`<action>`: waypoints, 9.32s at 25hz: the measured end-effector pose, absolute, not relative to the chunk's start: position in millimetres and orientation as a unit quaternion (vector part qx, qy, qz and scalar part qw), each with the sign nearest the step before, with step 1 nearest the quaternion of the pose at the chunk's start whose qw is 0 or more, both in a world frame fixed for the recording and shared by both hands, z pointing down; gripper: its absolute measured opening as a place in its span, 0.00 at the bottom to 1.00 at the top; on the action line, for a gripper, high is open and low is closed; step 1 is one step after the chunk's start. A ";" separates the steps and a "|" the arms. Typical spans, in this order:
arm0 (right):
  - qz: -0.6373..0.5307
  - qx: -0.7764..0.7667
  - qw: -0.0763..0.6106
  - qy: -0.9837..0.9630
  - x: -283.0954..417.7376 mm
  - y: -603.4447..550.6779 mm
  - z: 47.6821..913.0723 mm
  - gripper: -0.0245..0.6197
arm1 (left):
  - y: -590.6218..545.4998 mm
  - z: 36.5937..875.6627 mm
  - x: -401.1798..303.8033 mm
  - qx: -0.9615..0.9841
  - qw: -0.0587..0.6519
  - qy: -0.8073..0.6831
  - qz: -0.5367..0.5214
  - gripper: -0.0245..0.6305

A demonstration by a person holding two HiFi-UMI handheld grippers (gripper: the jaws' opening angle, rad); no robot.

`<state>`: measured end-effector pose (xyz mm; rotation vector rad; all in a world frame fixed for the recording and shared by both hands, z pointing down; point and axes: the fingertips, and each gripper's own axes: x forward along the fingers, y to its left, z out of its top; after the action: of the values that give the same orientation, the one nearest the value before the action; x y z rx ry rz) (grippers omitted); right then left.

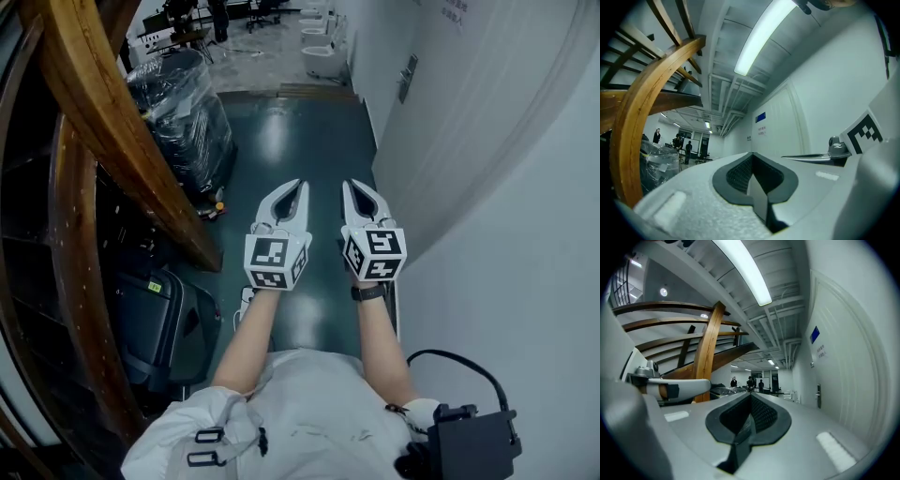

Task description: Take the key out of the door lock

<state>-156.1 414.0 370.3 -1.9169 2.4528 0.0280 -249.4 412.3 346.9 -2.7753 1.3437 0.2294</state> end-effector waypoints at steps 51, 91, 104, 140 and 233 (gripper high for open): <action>-0.034 -0.561 0.032 0.827 -140.1 -321.9 376.6 0.05 | -300.8 351.4 -212.3 -0.891 0.008 0.450 0.067 0.04; -0.012 -0.797 0.022 0.603 286.2 -655.7 377.3 0.05 | -706.9 355.6 242.4 -0.991 -0.035 0.121 0.055 0.04; -0.004 -0.943 0.019 0.332 425.7 -496.3 378.5 0.05 | -563.1 355.1 417.0 -0.980 -0.048 -0.188 0.045 0.04; -0.175 -0.977 0.065 0.100 405.5 -347.0 543.2 0.05 | -444.6 453.1 512.0 -0.912 0.000 -0.406 -0.051 0.28; -0.030 -0.894 0.441 0.076 290.9 -294.5 563.8 0.08 | -454.4 433.6 495.1 -0.911 -0.041 -0.411 -0.001 0.16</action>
<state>290.9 -294.5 563.8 -2.2182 0.1879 -0.0756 495.1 -454.4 433.6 -2.9389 -1.3255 -0.0035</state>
